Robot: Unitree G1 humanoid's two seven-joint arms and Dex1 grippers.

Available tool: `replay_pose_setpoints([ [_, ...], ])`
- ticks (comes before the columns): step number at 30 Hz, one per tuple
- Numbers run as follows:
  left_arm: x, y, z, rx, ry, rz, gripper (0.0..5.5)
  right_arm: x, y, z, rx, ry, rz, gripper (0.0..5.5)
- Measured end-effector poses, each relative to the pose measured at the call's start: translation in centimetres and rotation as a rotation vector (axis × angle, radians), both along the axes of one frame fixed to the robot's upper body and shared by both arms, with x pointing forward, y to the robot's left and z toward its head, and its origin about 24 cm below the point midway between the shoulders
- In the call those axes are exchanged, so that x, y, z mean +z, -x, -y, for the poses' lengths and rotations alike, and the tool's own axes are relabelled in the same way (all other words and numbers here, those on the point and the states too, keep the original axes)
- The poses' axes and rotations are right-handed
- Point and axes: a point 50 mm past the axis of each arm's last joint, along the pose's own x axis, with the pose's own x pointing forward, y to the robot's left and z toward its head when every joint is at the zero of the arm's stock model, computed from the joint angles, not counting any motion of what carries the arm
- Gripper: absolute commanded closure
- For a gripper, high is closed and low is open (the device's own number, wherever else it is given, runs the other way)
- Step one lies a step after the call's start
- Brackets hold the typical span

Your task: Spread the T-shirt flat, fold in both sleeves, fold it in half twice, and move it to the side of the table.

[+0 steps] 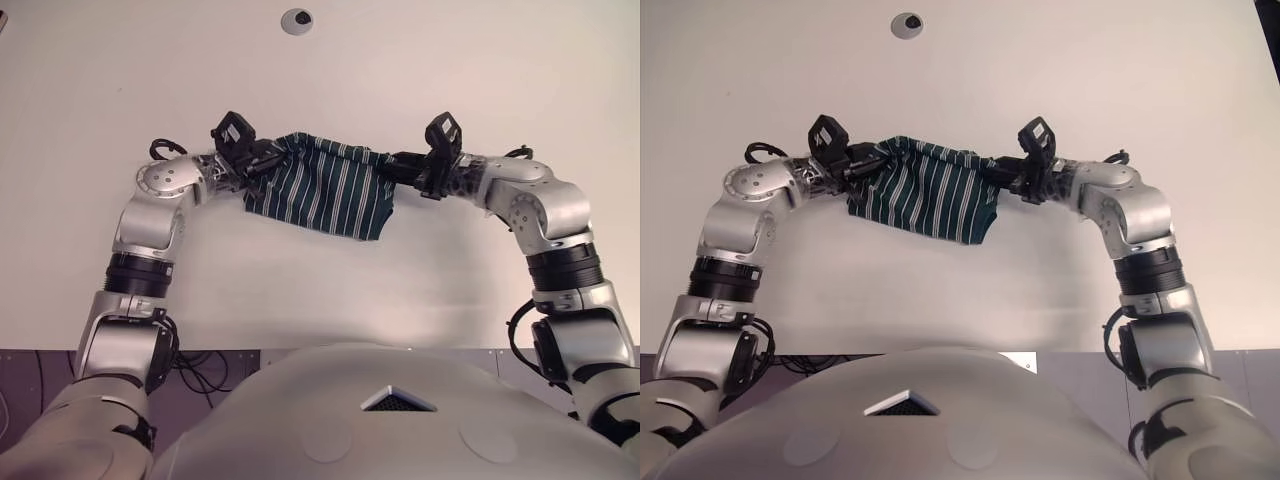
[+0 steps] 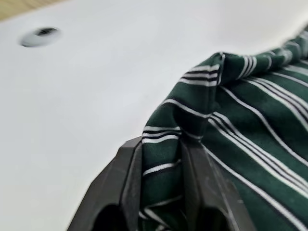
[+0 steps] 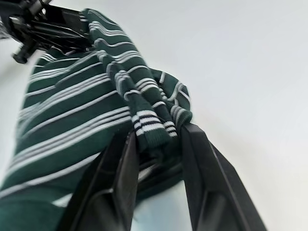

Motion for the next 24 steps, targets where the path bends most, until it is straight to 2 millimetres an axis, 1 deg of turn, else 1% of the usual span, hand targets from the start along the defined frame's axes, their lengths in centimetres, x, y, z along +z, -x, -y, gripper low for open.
replay_pose_setpoints([
  [2, 0.3, -0.7, -0.7, 0.090, 0.049, 0.028, 4.33, 0.0, -0.4, 1.2, -0.082, -0.008, -0.006, 4.18],
  [3, 0.5, -0.9, -0.8, 0.105, 0.066, 0.039, 4.33, 0.0, -0.5, 1.3, -0.097, -0.017, -0.009, 4.18],
  [5, 1.6, -1.7, -0.8, 0.153, 0.156, 0.083, 4.33, -0.1, -0.8, 1.6, -0.153, -0.071, -0.024, 4.18],
  [7, 2.0, -1.8, -0.8, 0.158, 0.193, 0.091, 4.33, 0.0, -0.9, 2.3, -0.189, -0.093, -0.028, 4.18],
  [10, 1.9, -1.7, -0.1, 0.135, 0.223, 0.080, 4.33, -0.3, -0.8, 2.5, -0.200, -0.089, -0.036, 4.18],
  [12, 1.9, -1.7, -0.1, 0.133, 0.239, 0.074, 4.01, -0.4, -0.8, 2.6, -0.202, -0.072, -0.003, 4.14],
  [13, 2.0, -1.7, -0.2, 0.138, 0.242, 0.076, 3.88, -0.1, -0.9, 2.4, -0.201, -0.061, 0.055, 4.14],
  [14, 2.0, -1.7, -0.3, 0.144, 0.242, 0.079, 3.75, 0.2, -1.1, 2.1, -0.202, -0.056, 0.112, 4.14],
  [15, 2.2, -1.8, -0.5, 0.164, 0.240, 0.101, 3.72, 0.9, -1.3, 1.5, -0.185, -0.037, 0.219, 4.37],
  [16, 2.5, -2.0, -0.9, 0.189, 0.235, 0.140, 3.72, 1.6, -1.5, 1.4, -0.182, -0.011, 0.316, 4.49],
  [17, 3.0, -2.1, -1.3, 0.212, 0.227, 0.203, 3.90, 2.2, -1.6, 1.3, -0.176, 0.011, 0.403, 4.70],
  [18, 3.6, -2.3, -1.5, 0.227, 0.219, 0.263, 3.96, 2.6, -1.6, 0.9, -0.165, 0.026, 0.469, 4.85],
  [19, 4.0, -2.4, -1.7, 0.232, 0.211, 0.314, 4.18, 2.8, -1.6, 0.2, -0.152, 0.020, 0.513, 5.07],
  [21, 5.0, -2.4, -1.6, 0.227, 0.196, 0.433, 4.48, 2.8, -1.2, -2.0, -0.096, 0.010, 0.604, 5.41],
  [23, 5.5, -2.3, -1.5, 0.222, 0.205, 0.492, 4.76, 2.8, -0.9, -3.1, -0.044, 0.017, 0.642, 5.50],
  [24, 5.6, -2.3, -1.4, 0.211, 0.210, 0.507, 4.89, 2.4, -0.9, -4.1, -0.024, 0.011, 0.640, 5.50],
])
